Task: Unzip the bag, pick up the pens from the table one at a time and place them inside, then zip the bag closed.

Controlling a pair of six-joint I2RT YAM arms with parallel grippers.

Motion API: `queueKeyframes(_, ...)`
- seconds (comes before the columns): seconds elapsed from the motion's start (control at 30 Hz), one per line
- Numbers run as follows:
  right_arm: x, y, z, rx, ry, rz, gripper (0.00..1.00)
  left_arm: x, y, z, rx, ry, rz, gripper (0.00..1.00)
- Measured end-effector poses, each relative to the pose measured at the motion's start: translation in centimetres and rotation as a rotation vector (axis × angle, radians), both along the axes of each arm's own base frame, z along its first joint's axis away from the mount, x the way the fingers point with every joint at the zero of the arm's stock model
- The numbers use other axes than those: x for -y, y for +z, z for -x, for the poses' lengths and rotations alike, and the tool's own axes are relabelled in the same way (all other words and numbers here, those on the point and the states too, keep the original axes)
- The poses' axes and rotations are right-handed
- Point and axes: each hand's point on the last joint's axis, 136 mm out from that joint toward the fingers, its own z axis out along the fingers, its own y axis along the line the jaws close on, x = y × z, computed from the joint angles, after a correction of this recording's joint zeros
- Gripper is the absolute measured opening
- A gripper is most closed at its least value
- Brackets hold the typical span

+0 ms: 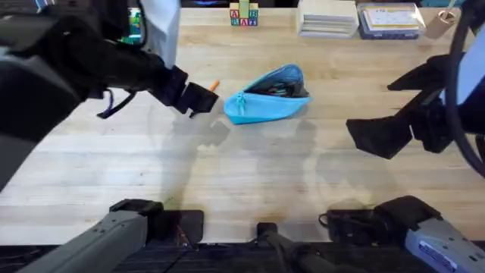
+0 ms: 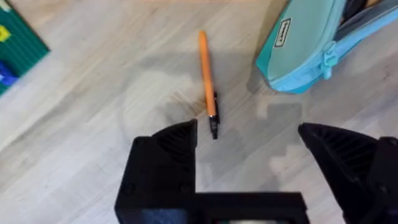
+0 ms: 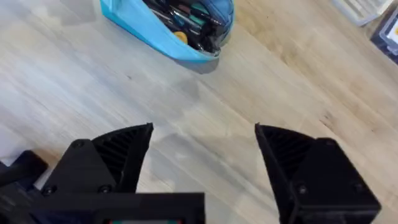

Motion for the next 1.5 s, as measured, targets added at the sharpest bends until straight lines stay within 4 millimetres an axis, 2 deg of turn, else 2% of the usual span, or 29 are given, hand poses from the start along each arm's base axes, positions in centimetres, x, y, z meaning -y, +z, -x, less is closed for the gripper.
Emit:
queueKeyframes(0.27, 0.0, 0.0, 0.0, 0.000, 0.000, 0.000, 0.997, 1.0, -4.0, -0.8, -0.172, -0.002, -0.027, 0.991)
queueKeyframes(0.67, 0.0, 0.0, 0.0, 0.000, 0.000, 0.000, 0.997, 0.4, -6.8, -4.4, -0.303, 0.034, -0.099, 0.993)
queueKeyframes(0.93, 0.0, -0.1, 0.0, -0.002, 0.000, 0.000, 0.997, 1.0, -9.6, -6.0, -0.324, 0.023, -0.112, 0.993)
queueKeyframes(1.37, 0.0, -0.1, 0.1, -0.003, 0.000, 0.001, 0.997, 1.0, -10.0, -5.7, -0.343, 0.021, -0.117, 0.993)
queueKeyframes(1.5, 0.0, -0.1, 0.1, -0.003, 0.000, 0.001, 0.998, 0.9, -10.9, -5.5, -0.374, 0.032, -0.122, 0.993)
